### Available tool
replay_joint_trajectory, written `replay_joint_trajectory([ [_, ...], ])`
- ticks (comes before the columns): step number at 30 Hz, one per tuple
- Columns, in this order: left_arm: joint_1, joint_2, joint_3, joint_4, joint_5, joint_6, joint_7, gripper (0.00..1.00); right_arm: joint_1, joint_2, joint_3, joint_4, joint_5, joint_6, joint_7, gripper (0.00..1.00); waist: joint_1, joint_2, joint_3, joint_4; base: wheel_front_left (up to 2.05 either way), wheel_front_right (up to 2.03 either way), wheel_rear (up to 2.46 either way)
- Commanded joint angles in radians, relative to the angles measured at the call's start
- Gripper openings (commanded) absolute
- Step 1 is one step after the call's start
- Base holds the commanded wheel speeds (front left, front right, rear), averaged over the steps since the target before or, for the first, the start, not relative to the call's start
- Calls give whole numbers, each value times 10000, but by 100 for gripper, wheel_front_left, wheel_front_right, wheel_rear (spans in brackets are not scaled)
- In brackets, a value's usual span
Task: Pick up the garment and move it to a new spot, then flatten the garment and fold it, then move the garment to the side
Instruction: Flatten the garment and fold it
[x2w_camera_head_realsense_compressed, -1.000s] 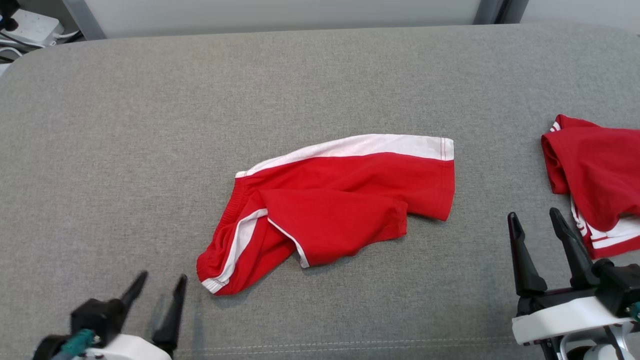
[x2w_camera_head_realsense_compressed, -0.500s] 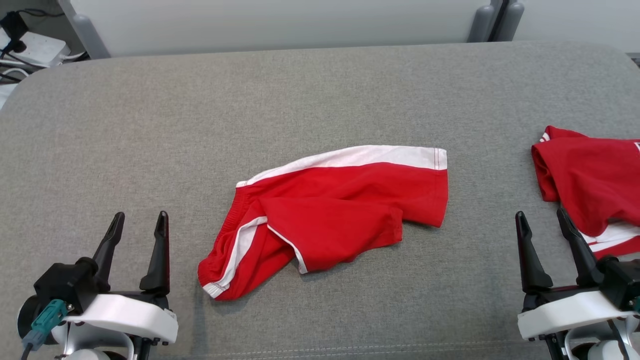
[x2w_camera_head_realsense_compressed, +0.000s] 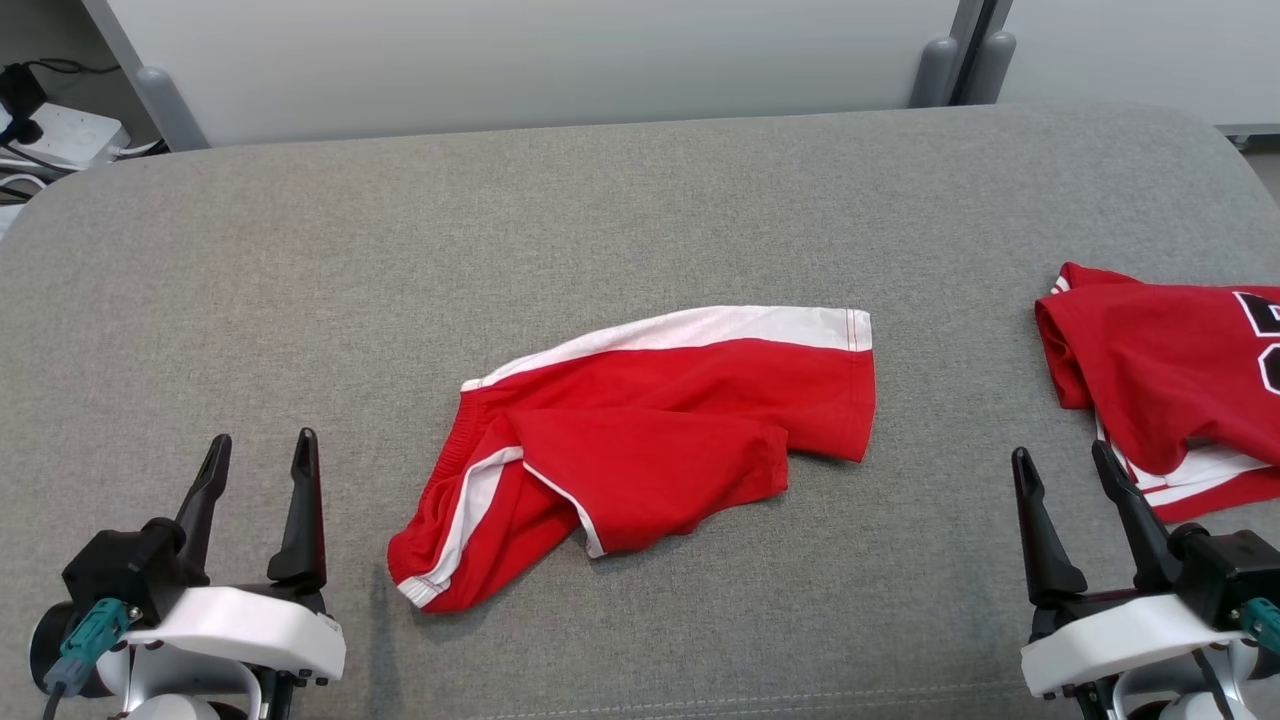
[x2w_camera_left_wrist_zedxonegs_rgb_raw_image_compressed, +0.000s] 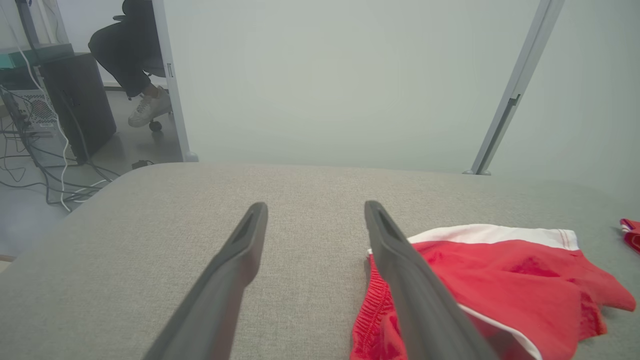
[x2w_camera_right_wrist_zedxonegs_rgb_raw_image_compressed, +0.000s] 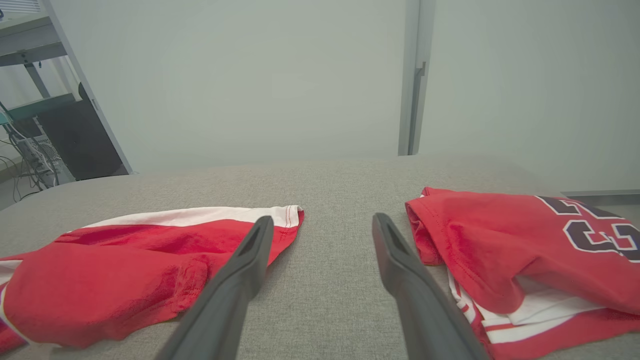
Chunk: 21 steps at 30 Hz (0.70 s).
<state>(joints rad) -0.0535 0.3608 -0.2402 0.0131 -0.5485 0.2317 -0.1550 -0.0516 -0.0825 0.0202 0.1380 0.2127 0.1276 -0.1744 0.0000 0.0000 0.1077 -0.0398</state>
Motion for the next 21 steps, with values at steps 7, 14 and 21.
replay_joint_trajectory([
  [7,-670,196,365,-28,-37,57,-157,100,-152,-115,280,-237,77,31,-80,100,0,0,103,24,0,0,0],
  [14,-1237,153,38,85,-90,-168,220,100,-558,-248,328,-108,189,31,-5,100,0,0,424,91,0,0,0],
  [21,-2671,53,-727,834,-643,-1032,1890,100,-1948,-978,775,822,595,31,479,100,0,0,1086,115,0,0,0],
])
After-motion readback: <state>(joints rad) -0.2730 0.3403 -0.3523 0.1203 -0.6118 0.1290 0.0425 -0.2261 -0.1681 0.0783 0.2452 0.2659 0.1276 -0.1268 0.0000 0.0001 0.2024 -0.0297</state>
